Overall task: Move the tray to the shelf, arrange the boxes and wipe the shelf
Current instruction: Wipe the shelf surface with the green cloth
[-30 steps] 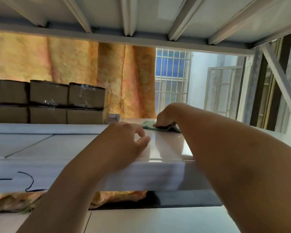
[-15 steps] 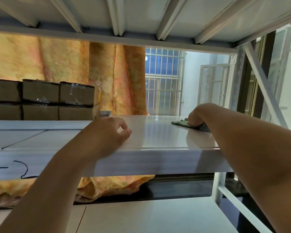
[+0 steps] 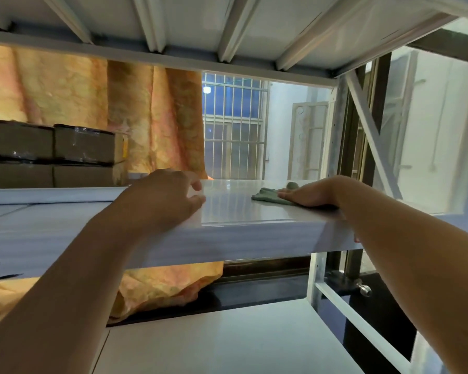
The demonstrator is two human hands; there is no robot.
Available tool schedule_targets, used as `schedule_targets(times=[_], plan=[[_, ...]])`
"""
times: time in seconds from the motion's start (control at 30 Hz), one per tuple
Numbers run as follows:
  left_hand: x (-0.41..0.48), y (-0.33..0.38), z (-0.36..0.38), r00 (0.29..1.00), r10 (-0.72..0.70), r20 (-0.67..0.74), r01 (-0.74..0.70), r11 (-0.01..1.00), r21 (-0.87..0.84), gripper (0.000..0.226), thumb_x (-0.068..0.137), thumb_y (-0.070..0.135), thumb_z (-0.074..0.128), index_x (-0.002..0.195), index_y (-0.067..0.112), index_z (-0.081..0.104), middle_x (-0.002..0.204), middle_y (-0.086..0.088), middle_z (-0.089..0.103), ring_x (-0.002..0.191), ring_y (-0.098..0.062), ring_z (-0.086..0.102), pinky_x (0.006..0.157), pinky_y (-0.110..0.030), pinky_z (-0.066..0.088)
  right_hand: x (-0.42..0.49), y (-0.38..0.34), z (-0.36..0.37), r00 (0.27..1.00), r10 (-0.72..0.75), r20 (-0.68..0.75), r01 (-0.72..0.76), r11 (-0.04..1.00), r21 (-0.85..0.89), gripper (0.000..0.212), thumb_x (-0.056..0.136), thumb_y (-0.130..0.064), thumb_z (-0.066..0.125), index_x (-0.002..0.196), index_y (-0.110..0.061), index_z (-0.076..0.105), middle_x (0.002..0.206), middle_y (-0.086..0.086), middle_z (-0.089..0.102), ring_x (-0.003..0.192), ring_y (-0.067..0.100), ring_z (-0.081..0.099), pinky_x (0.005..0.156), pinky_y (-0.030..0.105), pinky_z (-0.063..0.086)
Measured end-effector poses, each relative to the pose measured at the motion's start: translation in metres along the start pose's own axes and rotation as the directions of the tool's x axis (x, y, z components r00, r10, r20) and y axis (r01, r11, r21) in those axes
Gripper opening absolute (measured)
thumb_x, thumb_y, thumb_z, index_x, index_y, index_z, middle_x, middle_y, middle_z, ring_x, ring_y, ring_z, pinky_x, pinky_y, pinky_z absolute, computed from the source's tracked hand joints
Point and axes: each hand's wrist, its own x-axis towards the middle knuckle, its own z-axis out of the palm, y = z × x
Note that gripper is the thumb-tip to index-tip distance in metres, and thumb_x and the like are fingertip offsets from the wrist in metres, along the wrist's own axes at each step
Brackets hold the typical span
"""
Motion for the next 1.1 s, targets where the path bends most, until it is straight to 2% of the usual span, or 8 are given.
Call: schedule_targets(times=[0.13,0.33,0.43,0.63,0.73,0.87,1.0,1.1], plan=[[0.002,0.035,0.000,0.988,0.144,-0.047,-0.145,0.989,-0.010,0.036,0.093,0.043,0.048,0.126,0.028,0.054,0.133,0.002,0.055,0.117,-0.018,0.053,0.087,-0.029,0.039,-0.009,0.015,0.007,0.995,-0.102,0.007,0.101,0.994,0.039,0.054,0.096,-0.061,0.015,0.148,-0.047,0.013,0.161,-0.001,0.010,0.147,0.026,0.013,0.116,0.048,0.006],[0.011,0.080,0.011,0.948,0.290,-0.129,-0.301,0.951,-0.075,0.032,0.093,0.043,0.049,0.120,0.029,0.058,0.126,0.006,0.060,0.112,-0.016,0.057,0.093,-0.032,0.047,-0.027,0.029,0.015,0.987,-0.159,-0.018,0.160,0.987,0.035,0.052,0.095,-0.062,0.015,0.146,-0.051,0.013,0.157,0.005,0.023,0.140,0.026,0.027,0.112,0.048,0.016],[0.019,0.093,0.024,0.936,0.312,-0.162,-0.326,0.942,-0.073,0.031,0.093,0.043,0.047,0.117,0.029,0.060,0.124,0.008,0.063,0.110,-0.014,0.059,0.082,-0.026,0.043,-0.031,0.043,0.018,0.986,-0.164,-0.036,0.165,0.986,0.032,0.051,0.096,-0.061,0.016,0.146,-0.051,0.014,0.155,0.005,0.026,0.139,0.026,0.028,0.112,0.048,0.016],[0.035,0.107,0.034,0.934,0.229,-0.275,-0.245,0.969,-0.023,0.025,0.095,0.029,0.043,0.103,0.023,0.066,0.103,0.003,0.069,0.092,-0.020,0.064,0.069,-0.027,0.038,-0.028,0.064,-0.002,0.996,-0.067,0.062,0.059,0.989,0.136,0.045,0.096,-0.058,0.028,0.140,-0.057,0.022,0.117,0.008,0.055,0.107,0.026,0.061,0.102,0.044,0.046],[0.054,0.111,0.032,0.937,0.278,-0.214,-0.281,0.959,0.014,0.025,0.094,0.025,0.045,0.103,0.023,0.068,0.101,0.001,0.070,0.092,-0.025,0.065,0.073,-0.030,0.045,-0.014,0.065,-0.008,0.997,-0.009,0.076,-0.002,0.991,0.132,0.047,0.095,-0.058,0.031,0.141,-0.056,0.022,0.139,0.008,0.044,0.112,0.024,0.059,0.103,0.042,0.045],[0.079,0.116,0.034,0.941,0.338,-0.014,-0.337,0.941,0.024,0.021,0.091,0.026,0.048,0.099,0.023,0.067,0.102,-0.001,0.067,0.097,-0.027,0.062,0.086,-0.042,0.053,0.002,0.059,-0.014,0.997,0.049,0.068,-0.055,0.995,0.086,0.050,0.099,-0.050,0.030,0.148,-0.044,0.020,0.148,0.007,0.034,0.127,0.025,0.044,0.109,0.039,0.035],[0.094,0.116,0.039,0.922,0.376,0.089,-0.387,0.900,0.203,0.019,0.091,0.023,0.046,0.081,0.015,0.060,0.078,0.000,0.055,0.072,-0.021,0.057,0.069,-0.035,0.051,0.022,0.064,-0.022,0.994,0.062,0.094,-0.076,0.985,0.155,0.046,0.101,-0.039,0.034,0.147,-0.042,0.025,0.150,0.008,0.030,0.126,0.026,0.043,0.111,0.038,0.034],[0.101,0.112,0.045,0.920,0.375,0.115,-0.392,0.890,0.231,0.023,0.090,0.022,0.043,0.071,0.014,0.055,0.072,0.000,0.052,0.070,-0.022,0.057,0.065,-0.033,0.050,0.040,0.071,-0.028,0.989,0.070,0.127,-0.095,0.974,0.204,0.046,0.103,-0.031,0.036,0.146,-0.043,0.027,0.151,0.009,0.029,0.131,0.030,0.041,0.113,0.041,0.033]])
